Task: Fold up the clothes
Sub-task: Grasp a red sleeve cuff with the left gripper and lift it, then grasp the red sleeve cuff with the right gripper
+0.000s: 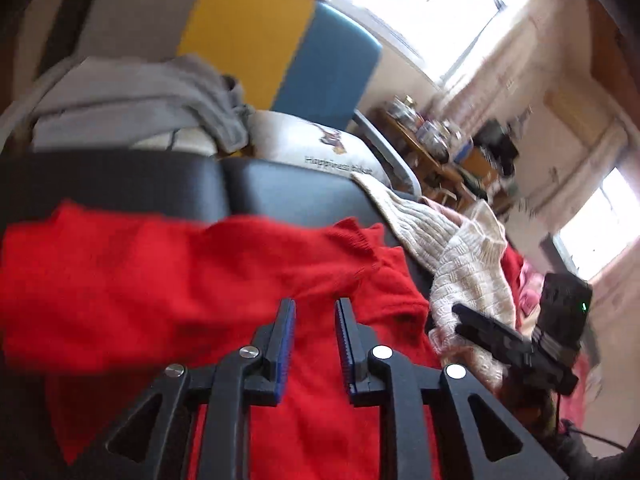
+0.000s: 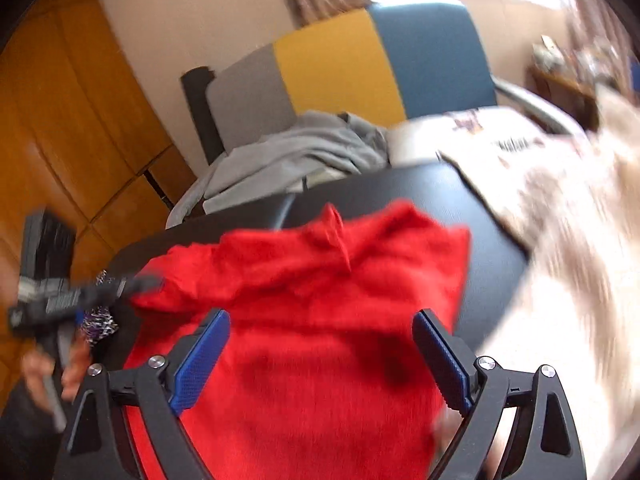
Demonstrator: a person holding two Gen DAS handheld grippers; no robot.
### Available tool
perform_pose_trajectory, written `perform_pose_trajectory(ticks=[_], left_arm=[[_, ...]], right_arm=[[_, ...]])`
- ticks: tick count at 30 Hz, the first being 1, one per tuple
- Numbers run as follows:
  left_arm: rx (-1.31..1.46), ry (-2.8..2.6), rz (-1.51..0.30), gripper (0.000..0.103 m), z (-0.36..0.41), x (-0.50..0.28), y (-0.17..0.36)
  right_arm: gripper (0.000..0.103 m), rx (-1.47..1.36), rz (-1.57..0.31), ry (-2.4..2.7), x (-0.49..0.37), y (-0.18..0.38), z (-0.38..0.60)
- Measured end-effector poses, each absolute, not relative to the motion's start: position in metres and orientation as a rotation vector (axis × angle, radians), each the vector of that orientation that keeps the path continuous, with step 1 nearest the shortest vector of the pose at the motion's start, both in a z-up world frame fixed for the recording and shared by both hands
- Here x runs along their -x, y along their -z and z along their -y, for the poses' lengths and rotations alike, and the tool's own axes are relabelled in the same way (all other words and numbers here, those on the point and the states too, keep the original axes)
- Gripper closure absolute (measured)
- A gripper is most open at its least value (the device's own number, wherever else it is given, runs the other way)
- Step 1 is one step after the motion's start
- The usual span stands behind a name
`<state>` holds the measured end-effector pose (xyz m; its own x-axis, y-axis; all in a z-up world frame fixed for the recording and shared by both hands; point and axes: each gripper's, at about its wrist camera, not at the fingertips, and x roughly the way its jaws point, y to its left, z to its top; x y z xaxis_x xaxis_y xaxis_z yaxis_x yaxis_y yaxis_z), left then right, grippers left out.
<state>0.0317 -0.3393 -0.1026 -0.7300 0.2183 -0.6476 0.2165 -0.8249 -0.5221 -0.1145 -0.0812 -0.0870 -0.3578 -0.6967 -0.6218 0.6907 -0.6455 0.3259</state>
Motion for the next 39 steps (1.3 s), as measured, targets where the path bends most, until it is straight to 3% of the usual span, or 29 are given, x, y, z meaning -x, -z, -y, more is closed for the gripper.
perform_pose_trajectory(ticks=[3,7,9,10,11,12,17,26,29,39], left_arm=[[1.18,-2.783,1.046,0.083,0.354,-0.066,0.126],[1.226,-2.802,1.151,0.083,0.367,-0.108,0.149],[1.231,-2.798,1.203,0.083,0.372,-0.125,0.157],[1.231,-2.802,1.212,0.083,0.373,-0.129,0.158],[1.231,-2.808,1.216,0.083,0.374,-0.134,0.159],[1.232,-2.811,1.216,0.083,0.375,-0.135,0.159],[1.212,-2.812,1.239,0.083,0.375,-0.133,0.159],[1.153,-2.845,1.238,0.082,0.382,-0.096,0.149],[1.158,-2.886,1.223,0.082,0.388,-0.082,0.147],[1.2,-3.031,1.22,0.082,0.416,-0.087,0.137]], right_arm=[[0.015,-0.936,-0.058,2.04,0.142,0.086,0.118],[0.04,-1.03,-0.105,2.022,0.181,0.101,0.161],[0.045,-1.101,-0.146,2.013,0.196,0.114,0.183],[0.055,-1.135,-0.19,2.007,0.197,0.121,0.191],[0.081,-1.166,-0.232,2.001,0.198,0.127,0.199],[0.093,-1.158,-0.254,2.007,0.194,0.125,0.2],[0.094,-1.11,-0.304,2.022,0.177,0.105,0.199],[0.095,-0.863,-0.225,2.099,0.165,-0.018,0.153],[0.095,-0.919,-0.242,2.156,0.175,-0.009,0.138],[0.095,-1.317,-0.13,2.143,0.218,0.108,0.092]])
